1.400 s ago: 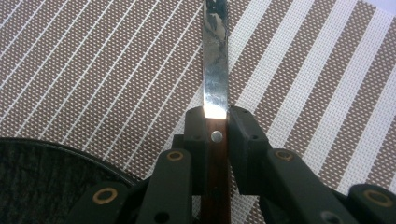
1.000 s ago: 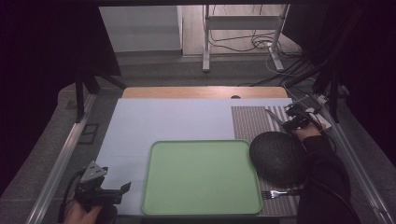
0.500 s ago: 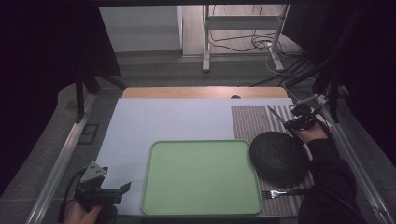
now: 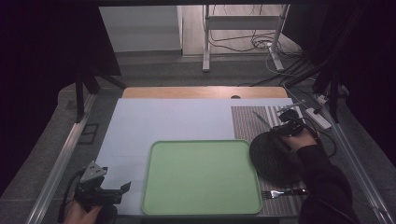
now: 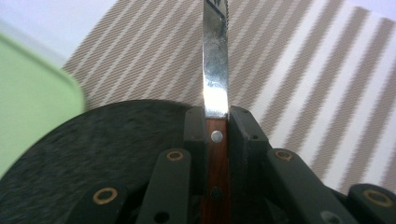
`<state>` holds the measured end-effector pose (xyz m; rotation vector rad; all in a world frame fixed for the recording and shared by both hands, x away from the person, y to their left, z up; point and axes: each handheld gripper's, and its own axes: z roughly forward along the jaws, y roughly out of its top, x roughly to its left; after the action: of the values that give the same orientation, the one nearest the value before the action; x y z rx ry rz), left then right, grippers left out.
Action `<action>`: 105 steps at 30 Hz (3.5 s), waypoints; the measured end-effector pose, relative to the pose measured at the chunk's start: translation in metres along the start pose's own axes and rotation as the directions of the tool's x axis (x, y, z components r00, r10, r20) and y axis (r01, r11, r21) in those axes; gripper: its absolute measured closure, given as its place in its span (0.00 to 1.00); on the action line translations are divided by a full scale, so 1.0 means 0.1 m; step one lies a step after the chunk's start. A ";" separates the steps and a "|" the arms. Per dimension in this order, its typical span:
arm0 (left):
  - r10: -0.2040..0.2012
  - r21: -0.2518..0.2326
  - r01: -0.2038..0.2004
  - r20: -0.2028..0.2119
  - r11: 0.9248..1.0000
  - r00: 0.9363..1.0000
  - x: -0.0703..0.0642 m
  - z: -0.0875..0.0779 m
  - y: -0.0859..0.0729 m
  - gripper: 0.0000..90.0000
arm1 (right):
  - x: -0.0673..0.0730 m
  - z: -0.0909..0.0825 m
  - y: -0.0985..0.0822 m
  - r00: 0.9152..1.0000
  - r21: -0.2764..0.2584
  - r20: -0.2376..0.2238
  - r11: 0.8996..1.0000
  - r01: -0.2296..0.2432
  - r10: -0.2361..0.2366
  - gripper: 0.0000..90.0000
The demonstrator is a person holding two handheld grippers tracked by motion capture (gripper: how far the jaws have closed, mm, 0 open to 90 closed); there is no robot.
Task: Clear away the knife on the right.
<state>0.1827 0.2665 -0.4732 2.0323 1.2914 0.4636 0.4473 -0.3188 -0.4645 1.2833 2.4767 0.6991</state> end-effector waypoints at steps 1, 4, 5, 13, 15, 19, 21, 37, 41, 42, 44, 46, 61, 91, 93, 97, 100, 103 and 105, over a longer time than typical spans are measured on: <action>0.000 0.000 0.000 0.000 1.000 1.000 0.00 0.00 0.00 0.02 | 0.04 0.00 0.00 1.000 0.004 -0.005 1.000 0.005 -0.005 0.86; 0.000 0.000 0.000 0.000 1.000 1.000 0.00 0.00 0.00 0.02 | 0.17 0.01 -0.01 1.000 0.007 -0.020 1.000 0.025 -0.025 0.86; -0.001 0.000 0.001 0.000 1.000 1.000 0.00 0.00 0.00 0.02 | 0.19 0.01 -0.02 0.999 0.005 -0.026 1.000 0.025 -0.025 0.86; -0.006 -0.005 0.006 0.003 1.000 1.000 0.01 -0.01 0.00 0.01 | 0.53 -0.02 -0.07 0.995 0.010 -0.066 0.998 0.069 -0.068 0.86; -0.007 -0.004 0.007 0.003 1.000 1.000 0.01 -0.01 0.00 0.01 | 0.61 -0.02 -0.09 0.994 0.009 -0.075 0.997 0.079 -0.078 0.86; -0.006 -0.005 0.006 0.003 1.000 1.000 0.01 -0.01 0.00 0.01 | 0.81 -0.07 -0.14 0.991 0.003 -0.090 0.995 0.096 -0.095 0.86; -0.006 -0.005 0.006 0.003 1.000 1.000 0.01 -0.01 0.00 0.01 | 0.84 -0.08 -0.15 0.991 -0.001 -0.093 0.995 0.098 -0.098 0.86; -0.006 -0.001 0.006 0.000 1.000 1.000 0.00 0.00 0.00 0.01 | 1.34 -0.19 -0.31 0.979 -0.007 -0.143 0.989 0.146 -0.145 0.86; -0.007 0.000 0.007 0.000 1.000 1.000 0.01 0.00 0.00 0.01 | 1.44 -0.20 -0.35 0.976 -0.005 -0.151 0.987 0.159 -0.158 0.86; -0.007 0.000 0.007 0.000 1.000 1.000 0.01 0.00 0.00 0.01 | 1.47 -0.21 -0.36 0.975 -0.004 -0.154 0.987 0.163 -0.161 0.86; -0.007 0.000 0.007 0.000 1.000 1.000 0.01 0.00 0.00 0.01 | 1.53 -0.22 -0.39 0.973 -0.005 -0.159 0.986 0.166 -0.165 0.86; -0.007 0.000 0.007 0.000 1.000 1.000 0.01 0.00 0.00 0.01 | 1.57 -0.23 -0.41 0.973 -0.003 -0.160 0.986 0.168 -0.166 0.86; -0.005 0.000 0.005 -0.001 1.000 1.000 0.00 0.00 0.00 0.01 | 1.92 -0.26 -0.44 0.955 -0.022 -0.193 0.974 0.225 -0.225 0.86; 0.009 0.005 -0.009 0.001 1.000 1.000 -0.01 0.00 0.00 0.01 | 1.91 0.10 -0.51 0.962 0.054 -0.135 0.967 0.248 -0.239 0.79; 0.008 0.007 -0.008 0.001 1.000 1.000 0.00 0.00 0.00 0.01 | 1.88 0.04 -0.48 0.965 0.020 -0.134 0.974 0.228 -0.223 0.77; 0.011 0.011 -0.011 0.000 1.000 1.000 -0.01 0.01 0.01 0.01 | 1.83 -0.09 -0.39 0.961 -0.038 -0.160 0.975 0.220 -0.224 0.92; 0.011 0.012 -0.011 -0.001 1.000 1.000 -0.01 0.01 0.01 0.01 | 1.92 -0.05 -0.34 0.944 -0.027 -0.196 0.964 0.266 -0.266 0.99; 0.011 0.012 -0.011 0.000 1.000 1.000 -0.01 0.01 0.01 0.01 | 2.03 0.06 -0.31 0.925 -0.002 -0.221 0.949 0.316 -0.309 0.99; 0.011 0.013 -0.011 0.000 1.000 1.000 -0.01 0.01 0.01 0.01 | 2.07 0.14 -0.30 0.919 0.017 -0.226 0.942 0.336 -0.323 0.99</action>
<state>0.1837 0.2651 -0.4736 2.0511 1.2866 0.4612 0.3137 -0.1598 -0.4949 0.8046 2.8142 0.7216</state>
